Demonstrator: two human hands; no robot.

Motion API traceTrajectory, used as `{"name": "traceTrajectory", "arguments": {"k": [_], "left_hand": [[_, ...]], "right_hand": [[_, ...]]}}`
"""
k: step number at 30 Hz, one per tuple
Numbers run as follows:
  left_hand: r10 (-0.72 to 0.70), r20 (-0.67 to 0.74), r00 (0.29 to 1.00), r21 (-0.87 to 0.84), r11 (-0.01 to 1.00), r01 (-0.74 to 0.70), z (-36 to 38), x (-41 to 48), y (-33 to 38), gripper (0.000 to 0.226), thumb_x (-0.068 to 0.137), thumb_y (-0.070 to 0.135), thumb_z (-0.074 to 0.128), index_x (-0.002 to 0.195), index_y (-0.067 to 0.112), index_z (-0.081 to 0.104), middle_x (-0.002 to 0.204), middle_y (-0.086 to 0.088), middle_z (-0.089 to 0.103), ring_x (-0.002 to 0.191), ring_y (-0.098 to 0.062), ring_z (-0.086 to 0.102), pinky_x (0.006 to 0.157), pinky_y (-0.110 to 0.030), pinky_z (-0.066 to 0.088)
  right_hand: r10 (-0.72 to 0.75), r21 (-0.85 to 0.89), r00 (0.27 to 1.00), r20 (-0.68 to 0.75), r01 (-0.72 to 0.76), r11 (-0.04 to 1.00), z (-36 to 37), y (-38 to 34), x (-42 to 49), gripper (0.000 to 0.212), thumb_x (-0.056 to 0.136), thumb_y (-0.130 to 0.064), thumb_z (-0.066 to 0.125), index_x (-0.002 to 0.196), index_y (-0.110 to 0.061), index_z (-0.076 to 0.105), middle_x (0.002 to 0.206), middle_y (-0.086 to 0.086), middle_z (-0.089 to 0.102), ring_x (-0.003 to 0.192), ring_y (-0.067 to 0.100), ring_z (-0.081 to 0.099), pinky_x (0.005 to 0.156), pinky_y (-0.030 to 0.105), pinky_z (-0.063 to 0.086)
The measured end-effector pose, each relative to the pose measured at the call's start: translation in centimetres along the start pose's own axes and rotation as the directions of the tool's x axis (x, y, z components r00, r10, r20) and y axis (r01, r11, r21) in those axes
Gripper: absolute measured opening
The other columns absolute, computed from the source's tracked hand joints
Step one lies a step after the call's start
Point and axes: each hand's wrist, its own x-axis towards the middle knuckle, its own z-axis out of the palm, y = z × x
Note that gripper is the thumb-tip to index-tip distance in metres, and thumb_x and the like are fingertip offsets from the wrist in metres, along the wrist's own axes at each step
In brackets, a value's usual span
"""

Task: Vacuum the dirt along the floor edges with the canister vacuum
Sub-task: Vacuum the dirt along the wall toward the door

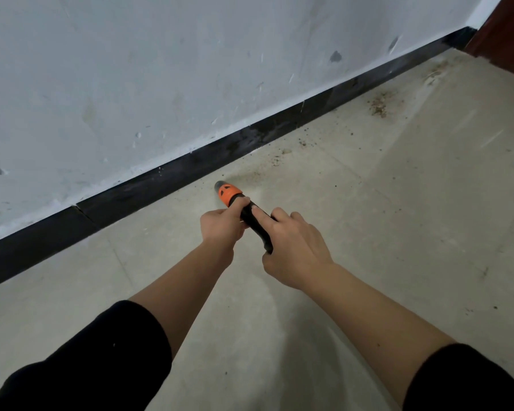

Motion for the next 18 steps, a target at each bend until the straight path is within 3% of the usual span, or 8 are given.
{"name": "traceTrajectory", "arguments": {"k": [18], "left_hand": [[0.025, -0.113, 0.993, -0.032, 0.999, -0.029, -5.8, -0.4, -0.5, 0.023, 0.087, 0.027, 0.069, 0.077, 0.008, 0.062, 0.075, -0.006, 0.066, 0.070, -0.015, 0.066, 0.068, -0.026, 0.052]], "right_hand": [[-0.173, 0.037, 0.985, 0.001, 0.173, 0.984, 1.2, -4.4, 0.0, 0.075, 0.088, -0.016, 0.054, 0.152, -0.025, 0.017, 0.111, 0.003, 0.047, 0.083, 0.019, 0.033, 0.064, 0.032, 0.030]]}}
